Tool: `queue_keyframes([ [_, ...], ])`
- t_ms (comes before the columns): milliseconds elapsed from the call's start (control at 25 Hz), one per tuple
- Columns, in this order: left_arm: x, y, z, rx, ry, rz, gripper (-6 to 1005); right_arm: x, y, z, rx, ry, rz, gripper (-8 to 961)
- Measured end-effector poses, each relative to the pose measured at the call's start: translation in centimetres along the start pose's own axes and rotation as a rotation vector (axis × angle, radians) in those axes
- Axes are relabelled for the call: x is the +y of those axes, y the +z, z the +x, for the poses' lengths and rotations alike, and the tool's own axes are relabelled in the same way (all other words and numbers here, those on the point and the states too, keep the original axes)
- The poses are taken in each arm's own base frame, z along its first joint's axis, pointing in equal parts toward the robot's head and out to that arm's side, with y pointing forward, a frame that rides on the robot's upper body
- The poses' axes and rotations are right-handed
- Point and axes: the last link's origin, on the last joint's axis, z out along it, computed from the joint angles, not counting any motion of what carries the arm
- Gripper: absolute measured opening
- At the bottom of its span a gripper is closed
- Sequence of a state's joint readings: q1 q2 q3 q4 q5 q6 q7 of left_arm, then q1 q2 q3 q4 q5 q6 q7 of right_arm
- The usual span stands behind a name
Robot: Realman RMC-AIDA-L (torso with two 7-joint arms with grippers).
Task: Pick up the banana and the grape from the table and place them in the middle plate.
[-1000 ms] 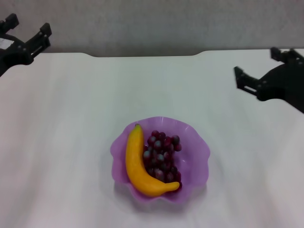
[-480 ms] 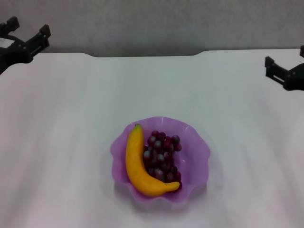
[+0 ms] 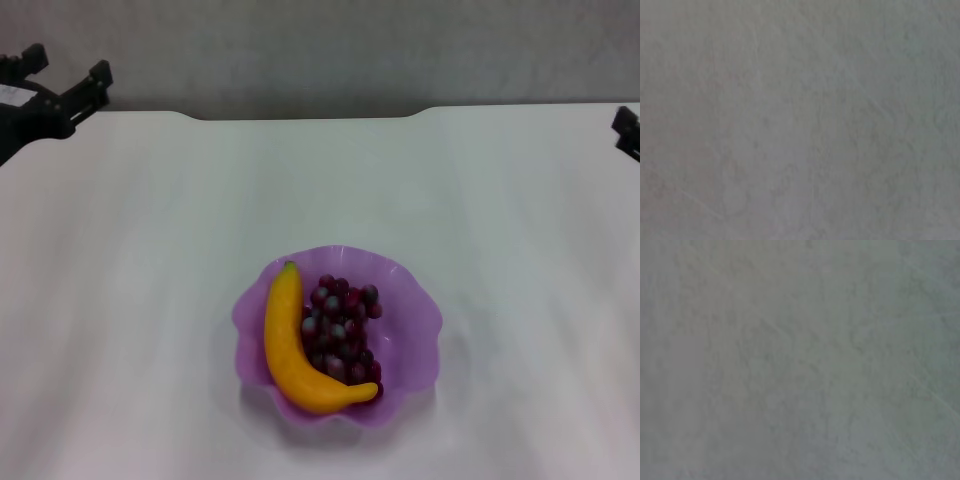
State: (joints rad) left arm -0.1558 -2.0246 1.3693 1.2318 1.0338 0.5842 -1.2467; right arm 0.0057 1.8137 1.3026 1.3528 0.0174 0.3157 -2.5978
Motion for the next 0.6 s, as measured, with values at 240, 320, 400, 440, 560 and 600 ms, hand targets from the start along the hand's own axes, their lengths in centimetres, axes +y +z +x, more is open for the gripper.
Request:
queue_keyframes([
  [240, 0.3, 0.1, -0.2, -0.015, -0.004, -0.013, 816, -2.2, -0.8, 2.7, -0.030, 0.064, -0.005, 879],
  [320, 0.4, 0.2, -0.2, -0.016, -0.004, -0.015, 816, -2.2, -1.1, 3.8, -0.011, 0.014, 0.047, 879],
  [400, 0.4, 0.2, -0.2, -0.016, -0.005, -0.016, 816, -2.4, -1.6, 4.7, 0.012, -0.039, 0.082, 879],
  [440, 0.4, 0.2, -0.2, -0.016, -0.006, -0.016, 816, -2.5, -1.8, 4.9, 0.021, -0.053, 0.090, 879],
  [560, 0.5, 0.0, -0.3, -0.017, -0.007, -0.015, 816, -2.9, -2.2, 5.7, 0.043, -0.061, 0.103, 879],
  [600, 0.5, 0.0, -0.4, -0.018, -0.007, -0.015, 816, -3.0, -2.3, 5.9, 0.047, -0.070, 0.108, 880],
])
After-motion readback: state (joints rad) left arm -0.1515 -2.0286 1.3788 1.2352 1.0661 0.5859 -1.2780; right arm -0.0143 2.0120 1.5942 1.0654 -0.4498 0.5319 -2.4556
